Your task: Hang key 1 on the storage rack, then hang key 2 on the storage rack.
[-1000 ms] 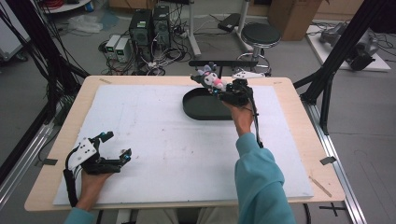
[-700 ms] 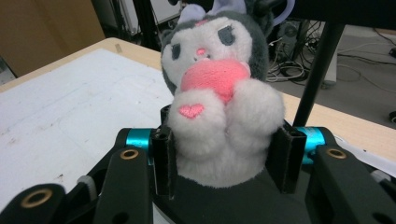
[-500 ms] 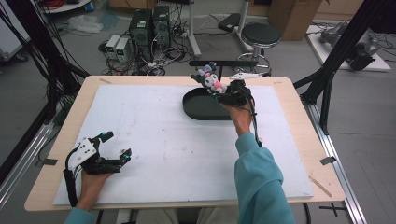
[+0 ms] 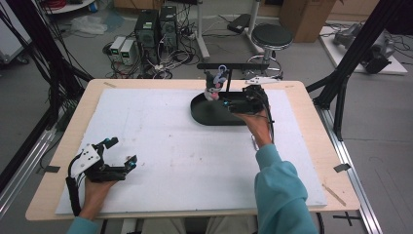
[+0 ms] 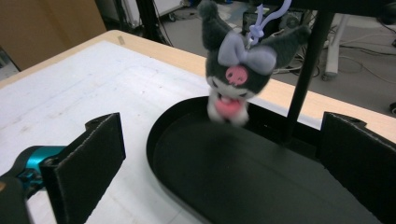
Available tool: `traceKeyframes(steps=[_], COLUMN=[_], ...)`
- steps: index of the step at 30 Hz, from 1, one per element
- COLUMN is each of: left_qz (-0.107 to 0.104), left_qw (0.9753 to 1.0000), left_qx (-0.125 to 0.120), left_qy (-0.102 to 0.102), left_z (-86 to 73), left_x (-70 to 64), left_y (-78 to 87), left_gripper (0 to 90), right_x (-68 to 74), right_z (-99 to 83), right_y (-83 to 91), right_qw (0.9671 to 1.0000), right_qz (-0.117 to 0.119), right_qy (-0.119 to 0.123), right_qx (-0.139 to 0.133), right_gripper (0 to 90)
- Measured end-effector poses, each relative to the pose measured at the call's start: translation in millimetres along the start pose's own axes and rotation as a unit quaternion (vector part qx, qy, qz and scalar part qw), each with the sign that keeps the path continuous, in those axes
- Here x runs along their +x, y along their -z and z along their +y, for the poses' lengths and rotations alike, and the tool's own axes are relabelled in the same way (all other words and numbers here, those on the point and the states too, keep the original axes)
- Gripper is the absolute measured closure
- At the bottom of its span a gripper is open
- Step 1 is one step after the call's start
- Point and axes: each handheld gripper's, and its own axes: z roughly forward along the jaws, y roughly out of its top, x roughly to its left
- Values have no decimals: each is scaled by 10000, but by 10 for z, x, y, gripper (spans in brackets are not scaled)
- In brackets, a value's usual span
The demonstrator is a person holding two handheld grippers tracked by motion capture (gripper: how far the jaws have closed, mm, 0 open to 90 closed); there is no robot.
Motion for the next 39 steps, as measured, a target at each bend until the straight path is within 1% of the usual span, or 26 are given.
traceKeyframes(steps=[4, 6, 8, 11, 14, 16, 18, 21, 23, 25, 28, 30, 31, 32, 34, 36, 38, 39], left_qz=[3, 0, -3, -2, -6, -9, -9, -2, -6, -6, 8, 7, 9, 11, 4, 10, 18, 16], left_qw=[10000, 10000, 10000, 10000, 10000, 10000, 10000, 10000, 10000, 10000, 10000, 10000, 10000, 10000, 10000, 10000, 10000, 10000], left_qx=[-5, -7, -13, -9, -16, -17, -20, -14, -15, -19, -19, -17, -16, -20, -22, -21, -27, -22], left_qy=[-5, -13, -16, -21, -14, -14, -4, -16, -18, -26, -20, -15, -17, -19, -30, -34, -19, -18], left_z=[0, 0, -1, 0, -1, -1, -1, -1, -1, 0, -1, 0, -1, -1, 0, 0, -1, -1], left_x=[0, -2, -2, -3, -2, -2, 0, -2, -3, -3, -4, -3, -4, -4, -5, -6, -5, -5], left_y=[2, 2, 1, 1, 1, 2, 1, 1, 1, 1, 2, 3, 3, 2, 2, 2, 3, 4], left_gripper=[17, 17, 17, 17, 17, 17, 17, 17, 17, 17, 17, 17, 17, 17, 17, 17, 17, 17], right_x=[1, 0, 6, 22, 45, 84, 119, 146, 142, 132, 117, 98, 94, 79, 70, 66, 67, 63], right_z=[-85, -144, -208, -319, -405, -487, -557, -656, -713, -769, -842, -879, -896, -908, -932, -953, -960, -959], right_y=[199, 304, 404, 545, 629, 695, 742, 800, 827, 854, 891, 905, 915, 918, 933, 947, 960, 965], right_qw=[9998, 9994, 9990, 9979, 9970, 9968, 9961, 9955, 9954, 9955, 9962, 9962, 9966, 9965, 9969, 9970, 9972, 9969], right_qz=[159, 219, 303, 386, 475, 518, 481, 470, 519, 489, 493, 477, 482, 461, 455, 438, 435, 432], right_qy=[61, 131, 157, 313, 363, 394, 527, 598, 562, 541, 476, 487, 440, 456, 380, 353, 355, 390], right_qx=[-136, -235, -276, -413, -482, -469, -522, -570, -579, -604, -539, -549, -510, -532, -525, -526, -489, -528], right_gripper=[6, 6, 6, 6, 6, 6, 6, 7, 6, 7, 7, 7, 6, 7, 7, 7, 7, 7])
